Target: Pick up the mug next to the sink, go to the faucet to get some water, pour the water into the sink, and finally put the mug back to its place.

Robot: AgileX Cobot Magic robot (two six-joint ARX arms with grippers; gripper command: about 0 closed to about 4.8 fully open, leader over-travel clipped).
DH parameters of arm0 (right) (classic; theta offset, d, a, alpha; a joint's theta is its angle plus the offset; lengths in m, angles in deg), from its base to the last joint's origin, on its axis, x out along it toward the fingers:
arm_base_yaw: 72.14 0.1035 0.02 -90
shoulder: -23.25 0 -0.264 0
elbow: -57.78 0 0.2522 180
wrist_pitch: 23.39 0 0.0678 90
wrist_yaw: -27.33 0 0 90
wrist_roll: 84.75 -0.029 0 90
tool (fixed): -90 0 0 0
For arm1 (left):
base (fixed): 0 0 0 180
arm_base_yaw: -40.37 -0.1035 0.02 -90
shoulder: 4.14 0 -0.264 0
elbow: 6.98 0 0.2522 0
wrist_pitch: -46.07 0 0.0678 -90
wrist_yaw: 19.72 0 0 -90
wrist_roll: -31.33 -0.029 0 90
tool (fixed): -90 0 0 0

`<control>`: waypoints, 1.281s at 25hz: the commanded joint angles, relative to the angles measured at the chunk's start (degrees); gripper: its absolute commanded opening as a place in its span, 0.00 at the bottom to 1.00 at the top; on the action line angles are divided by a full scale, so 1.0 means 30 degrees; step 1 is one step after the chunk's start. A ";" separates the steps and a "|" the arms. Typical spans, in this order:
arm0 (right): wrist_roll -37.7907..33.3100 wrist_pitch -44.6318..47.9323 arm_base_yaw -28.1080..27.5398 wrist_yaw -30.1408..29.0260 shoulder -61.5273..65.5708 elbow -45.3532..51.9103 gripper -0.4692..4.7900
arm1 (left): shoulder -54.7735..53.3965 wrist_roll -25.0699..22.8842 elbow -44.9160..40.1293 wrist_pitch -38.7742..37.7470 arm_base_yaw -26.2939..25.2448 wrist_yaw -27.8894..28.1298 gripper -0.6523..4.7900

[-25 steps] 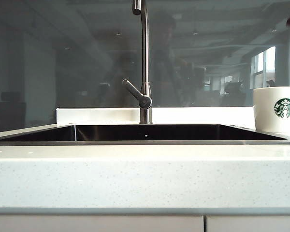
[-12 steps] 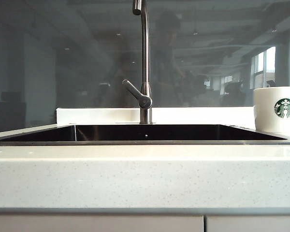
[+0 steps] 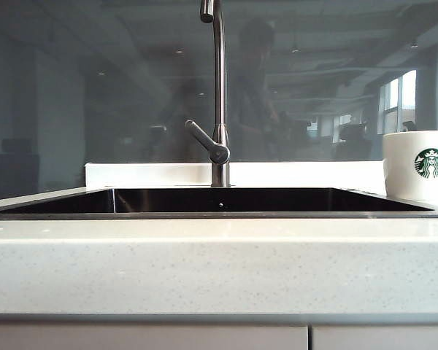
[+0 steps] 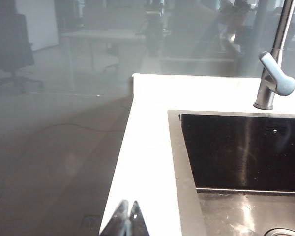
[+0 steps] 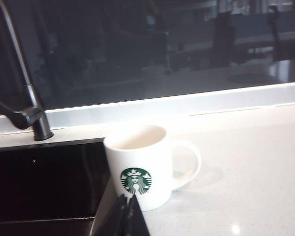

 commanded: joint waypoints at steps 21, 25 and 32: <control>0.0262 -0.0678 0.0444 -0.0634 -0.0044 0.0066 0.07 | -0.0007 0.0051 0.0051 0.0168 -0.0015 0.0015 0.11; 0.0262 -0.0678 0.0444 -0.0634 -0.0044 0.0066 0.07 | -0.0007 0.0051 0.0051 0.0168 -0.0015 0.0015 0.11; 0.0262 -0.0678 0.0444 -0.0634 -0.0044 0.0066 0.07 | -0.0007 0.0051 0.0051 0.0168 -0.0015 0.0015 0.11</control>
